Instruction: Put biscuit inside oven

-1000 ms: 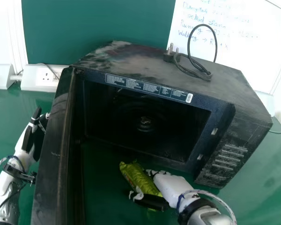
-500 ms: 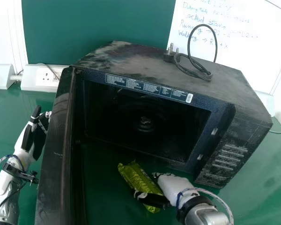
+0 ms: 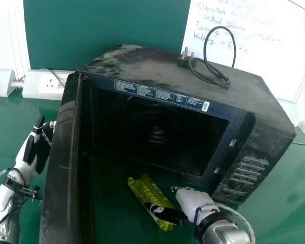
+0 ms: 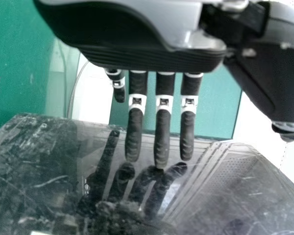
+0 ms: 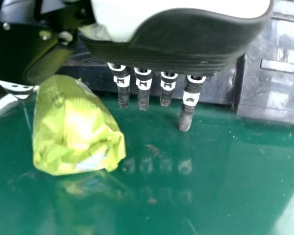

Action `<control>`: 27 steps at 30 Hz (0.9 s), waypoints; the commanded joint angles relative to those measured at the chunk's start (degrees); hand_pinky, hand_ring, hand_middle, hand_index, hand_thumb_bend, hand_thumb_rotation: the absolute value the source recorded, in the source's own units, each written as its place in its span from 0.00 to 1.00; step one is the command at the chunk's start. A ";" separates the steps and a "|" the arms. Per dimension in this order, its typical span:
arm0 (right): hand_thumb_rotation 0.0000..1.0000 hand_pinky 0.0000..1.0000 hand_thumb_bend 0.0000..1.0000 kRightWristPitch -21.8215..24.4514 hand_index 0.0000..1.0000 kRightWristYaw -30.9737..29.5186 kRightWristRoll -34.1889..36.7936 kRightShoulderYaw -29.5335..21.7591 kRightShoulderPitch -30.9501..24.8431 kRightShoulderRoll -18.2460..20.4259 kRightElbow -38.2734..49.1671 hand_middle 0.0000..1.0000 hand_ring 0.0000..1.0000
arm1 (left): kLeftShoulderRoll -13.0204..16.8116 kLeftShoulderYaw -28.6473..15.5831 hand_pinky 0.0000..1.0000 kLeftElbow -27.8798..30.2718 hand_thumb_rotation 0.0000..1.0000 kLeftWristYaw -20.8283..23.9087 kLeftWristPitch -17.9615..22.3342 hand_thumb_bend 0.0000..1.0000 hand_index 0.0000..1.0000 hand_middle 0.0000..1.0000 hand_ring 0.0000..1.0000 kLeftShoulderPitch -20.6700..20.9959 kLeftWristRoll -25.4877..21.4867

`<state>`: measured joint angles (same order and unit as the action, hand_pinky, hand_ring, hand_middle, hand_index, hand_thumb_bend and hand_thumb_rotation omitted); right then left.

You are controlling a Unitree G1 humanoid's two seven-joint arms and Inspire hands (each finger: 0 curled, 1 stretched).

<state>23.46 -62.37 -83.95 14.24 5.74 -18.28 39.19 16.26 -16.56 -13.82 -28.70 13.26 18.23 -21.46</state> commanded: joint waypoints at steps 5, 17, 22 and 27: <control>0.48 0.79 0.93 -4.35 0.99 -1.92 -8.40 2.81 -1.40 3.57 -1.39 0.98 0.96 | 0.51 -0.20 0.27 1.07 0.07 0.26 -0.33 0.51 0.49 0.41 0.36 -1.41 -0.07; 0.44 0.73 0.99 -13.08 0.92 -11.07 -13.43 2.87 1.40 6.30 -2.62 0.90 0.86 | 0.38 0.27 0.27 3.14 0.07 1.64 -2.01 0.51 0.49 0.40 0.35 -1.72 0.31; 0.43 0.68 1.00 -14.59 0.88 -11.22 -13.82 2.55 1.83 6.90 -4.31 0.84 0.79 | 0.34 0.39 0.27 3.60 0.07 1.62 -2.02 0.51 0.49 0.41 0.36 -1.80 0.33; 0.42 0.68 1.00 -15.03 0.87 -9.71 -14.76 2.56 1.78 7.08 -6.47 0.83 0.78 | 0.44 0.25 0.27 3.08 0.07 1.61 -2.17 0.52 0.49 0.41 0.36 -1.66 0.28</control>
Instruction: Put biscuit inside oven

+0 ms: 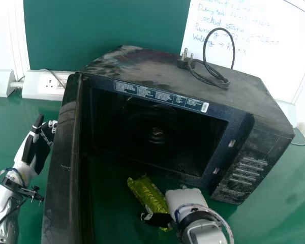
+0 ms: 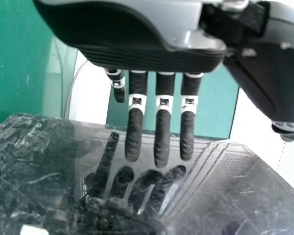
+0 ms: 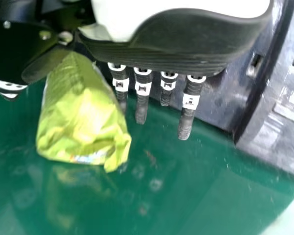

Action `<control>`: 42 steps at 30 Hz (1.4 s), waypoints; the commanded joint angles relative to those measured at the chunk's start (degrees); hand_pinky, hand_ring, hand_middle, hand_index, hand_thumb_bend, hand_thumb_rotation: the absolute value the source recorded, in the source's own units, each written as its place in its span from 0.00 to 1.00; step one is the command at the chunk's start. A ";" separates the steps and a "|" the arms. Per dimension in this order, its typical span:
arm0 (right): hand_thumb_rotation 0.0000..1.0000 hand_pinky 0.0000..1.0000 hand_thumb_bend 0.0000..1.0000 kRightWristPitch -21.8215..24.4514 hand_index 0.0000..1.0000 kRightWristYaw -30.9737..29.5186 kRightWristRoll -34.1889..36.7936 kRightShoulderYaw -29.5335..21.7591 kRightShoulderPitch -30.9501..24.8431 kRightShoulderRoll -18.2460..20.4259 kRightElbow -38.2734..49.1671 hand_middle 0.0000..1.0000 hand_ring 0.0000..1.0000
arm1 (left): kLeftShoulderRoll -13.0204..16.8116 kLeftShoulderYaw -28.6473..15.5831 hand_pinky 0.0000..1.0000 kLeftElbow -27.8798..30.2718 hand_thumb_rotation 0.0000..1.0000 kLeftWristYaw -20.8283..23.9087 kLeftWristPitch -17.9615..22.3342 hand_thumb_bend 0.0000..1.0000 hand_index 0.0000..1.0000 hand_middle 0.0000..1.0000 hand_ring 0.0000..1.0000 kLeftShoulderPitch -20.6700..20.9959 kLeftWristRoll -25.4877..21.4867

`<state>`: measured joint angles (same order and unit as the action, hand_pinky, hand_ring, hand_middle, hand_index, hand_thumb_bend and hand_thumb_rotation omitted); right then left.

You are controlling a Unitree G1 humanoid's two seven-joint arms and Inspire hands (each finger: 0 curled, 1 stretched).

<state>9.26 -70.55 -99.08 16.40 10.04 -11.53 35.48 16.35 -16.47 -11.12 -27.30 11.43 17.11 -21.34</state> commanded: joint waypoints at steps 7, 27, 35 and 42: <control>0.40 0.63 1.00 -0.61 0.85 4.69 -4.23 1.77 -4.43 0.53 -5.13 0.81 0.76 | 0.28 0.32 0.27 1.27 0.07 0.98 -0.91 0.52 0.49 0.40 0.35 -0.73 0.39; 0.29 0.44 0.62 -0.62 0.77 20.42 -8.02 4.09 -11.35 1.23 -6.25 0.69 0.56 | -0.10 0.62 0.27 0.64 0.07 0.76 0.53 0.51 0.49 0.41 0.35 -0.51 0.97; 0.16 0.26 0.67 -0.30 0.66 19.80 -4.80 3.14 -10.24 2.82 -6.66 0.42 0.33 | -0.37 0.93 0.27 1.21 0.07 0.78 0.79 0.51 0.49 0.41 0.35 -0.65 0.83; 0.09 0.17 0.70 0.22 0.67 21.70 -2.26 2.35 -9.91 2.62 -6.92 0.35 0.24 | -0.33 0.86 0.28 0.43 0.07 0.53 0.86 0.51 0.49 0.41 0.35 -0.36 0.62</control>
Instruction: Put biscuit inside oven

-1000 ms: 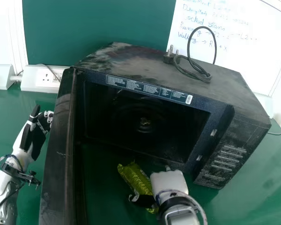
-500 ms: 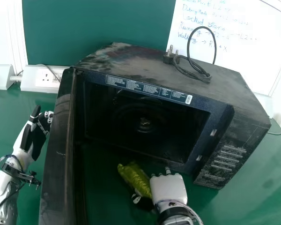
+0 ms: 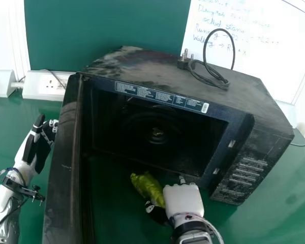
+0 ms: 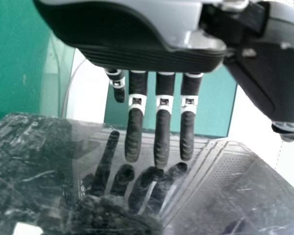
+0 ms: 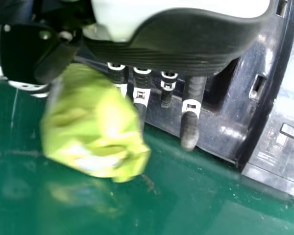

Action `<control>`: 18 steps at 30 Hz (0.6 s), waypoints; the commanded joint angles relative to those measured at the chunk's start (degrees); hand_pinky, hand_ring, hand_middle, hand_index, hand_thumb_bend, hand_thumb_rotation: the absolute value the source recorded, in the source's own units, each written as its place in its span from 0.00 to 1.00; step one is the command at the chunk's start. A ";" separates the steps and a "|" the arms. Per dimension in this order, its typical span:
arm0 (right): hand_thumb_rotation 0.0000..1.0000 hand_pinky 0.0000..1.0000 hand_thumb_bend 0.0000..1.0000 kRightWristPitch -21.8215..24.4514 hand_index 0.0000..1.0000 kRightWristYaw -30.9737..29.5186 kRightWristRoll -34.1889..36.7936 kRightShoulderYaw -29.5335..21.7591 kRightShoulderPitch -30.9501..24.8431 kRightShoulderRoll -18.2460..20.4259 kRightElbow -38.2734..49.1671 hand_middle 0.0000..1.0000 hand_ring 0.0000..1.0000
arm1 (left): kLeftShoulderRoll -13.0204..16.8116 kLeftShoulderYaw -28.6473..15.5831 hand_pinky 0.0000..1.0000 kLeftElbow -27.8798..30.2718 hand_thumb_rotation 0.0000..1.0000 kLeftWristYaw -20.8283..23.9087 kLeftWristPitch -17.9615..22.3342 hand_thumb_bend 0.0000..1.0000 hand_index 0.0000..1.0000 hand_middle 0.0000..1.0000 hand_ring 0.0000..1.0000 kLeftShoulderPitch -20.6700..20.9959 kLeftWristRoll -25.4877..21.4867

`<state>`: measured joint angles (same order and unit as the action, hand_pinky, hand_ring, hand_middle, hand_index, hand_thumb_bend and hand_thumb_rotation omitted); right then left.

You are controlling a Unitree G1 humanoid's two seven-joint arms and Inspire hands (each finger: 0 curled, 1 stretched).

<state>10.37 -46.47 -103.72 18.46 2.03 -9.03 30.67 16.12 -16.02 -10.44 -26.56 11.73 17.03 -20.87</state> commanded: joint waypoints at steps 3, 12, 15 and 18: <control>0.06 0.16 0.74 -1.27 0.65 -1.56 3.17 0.05 -1.53 -0.73 -1.86 0.35 0.23 | -0.19 0.56 0.27 0.28 0.07 0.32 0.32 0.51 0.49 0.41 0.35 -0.36 0.49; 0.00 0.14 0.59 -0.15 0.67 0.33 8.05 -2.53 -1.29 -0.45 1.61 0.46 0.23 | -0.09 0.69 0.27 0.16 0.07 0.45 0.32 0.51 0.49 0.41 0.35 -0.40 0.78; 0.00 0.13 0.57 -0.65 0.66 1.03 10.05 -3.56 -1.59 -1.22 3.44 0.47 0.20 | -0.09 0.52 0.27 -0.59 0.07 -0.15 1.00 0.51 0.49 0.41 0.35 -0.26 0.56; 0.00 0.15 0.55 -1.02 0.57 1.09 11.42 -4.30 -1.80 -1.51 5.12 0.47 0.22 | -0.05 0.40 0.28 -1.29 0.07 -0.76 1.43 0.51 0.49 0.42 0.35 0.00 0.16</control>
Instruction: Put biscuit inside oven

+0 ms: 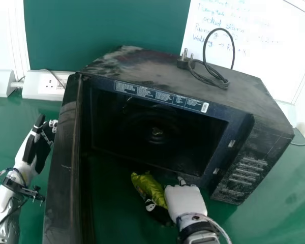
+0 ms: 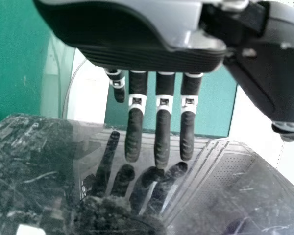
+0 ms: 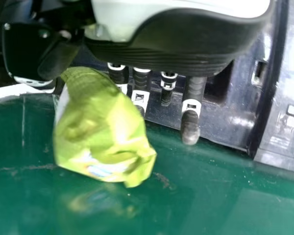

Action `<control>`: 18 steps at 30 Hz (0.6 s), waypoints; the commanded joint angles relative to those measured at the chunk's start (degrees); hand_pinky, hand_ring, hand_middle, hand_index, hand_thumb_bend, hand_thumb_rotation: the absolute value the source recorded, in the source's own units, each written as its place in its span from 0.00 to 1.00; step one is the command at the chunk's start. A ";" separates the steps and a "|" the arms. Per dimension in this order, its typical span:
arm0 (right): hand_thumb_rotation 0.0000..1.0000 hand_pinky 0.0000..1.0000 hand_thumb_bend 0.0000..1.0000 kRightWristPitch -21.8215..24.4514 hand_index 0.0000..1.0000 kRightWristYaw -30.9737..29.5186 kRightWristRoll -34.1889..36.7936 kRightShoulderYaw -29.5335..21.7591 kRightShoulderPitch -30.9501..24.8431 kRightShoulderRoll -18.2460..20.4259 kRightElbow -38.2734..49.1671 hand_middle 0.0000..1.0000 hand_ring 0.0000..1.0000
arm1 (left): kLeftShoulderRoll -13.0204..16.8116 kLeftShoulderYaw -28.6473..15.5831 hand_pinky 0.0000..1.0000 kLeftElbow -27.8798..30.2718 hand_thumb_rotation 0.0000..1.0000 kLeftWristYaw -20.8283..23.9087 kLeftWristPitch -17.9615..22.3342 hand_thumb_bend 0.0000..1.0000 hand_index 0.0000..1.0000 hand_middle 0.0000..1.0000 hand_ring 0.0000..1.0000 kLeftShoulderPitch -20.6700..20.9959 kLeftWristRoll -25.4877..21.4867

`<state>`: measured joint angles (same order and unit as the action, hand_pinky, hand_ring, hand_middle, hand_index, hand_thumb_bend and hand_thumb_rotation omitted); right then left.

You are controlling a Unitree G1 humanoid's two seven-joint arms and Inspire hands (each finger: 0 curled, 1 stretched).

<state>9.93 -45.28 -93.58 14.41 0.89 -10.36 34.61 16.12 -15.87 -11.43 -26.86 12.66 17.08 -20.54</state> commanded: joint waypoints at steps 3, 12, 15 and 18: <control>0.00 0.17 0.53 -0.83 0.50 -0.50 2.32 -0.84 -0.62 -0.21 2.47 0.47 0.24 | -0.24 0.23 0.27 -0.01 0.07 -0.04 -0.06 0.51 0.49 0.41 0.35 -0.11 -0.40; 0.00 0.16 0.53 -1.42 0.49 -1.74 3.99 -2.33 0.43 -0.15 5.13 0.47 0.22 | -0.05 0.60 0.27 1.06 0.07 0.35 -0.03 0.51 0.49 0.41 0.35 -0.45 0.09; 0.00 0.16 0.53 -1.64 0.49 -2.11 4.26 -2.65 0.84 -0.08 5.31 0.47 0.22 | 0.13 0.62 0.27 0.72 0.07 0.31 0.43 0.51 0.49 0.41 0.35 -0.45 0.21; 0.00 0.14 0.53 -1.50 0.49 -1.00 5.03 -3.17 0.98 0.30 5.61 0.47 0.20 | 0.13 0.66 0.27 1.18 0.07 0.53 -0.32 0.51 0.49 0.42 0.35 -0.59 -0.18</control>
<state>8.44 -47.06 -89.16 11.70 1.26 -10.47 39.36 16.13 -15.37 -11.22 -26.35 12.61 17.06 -20.81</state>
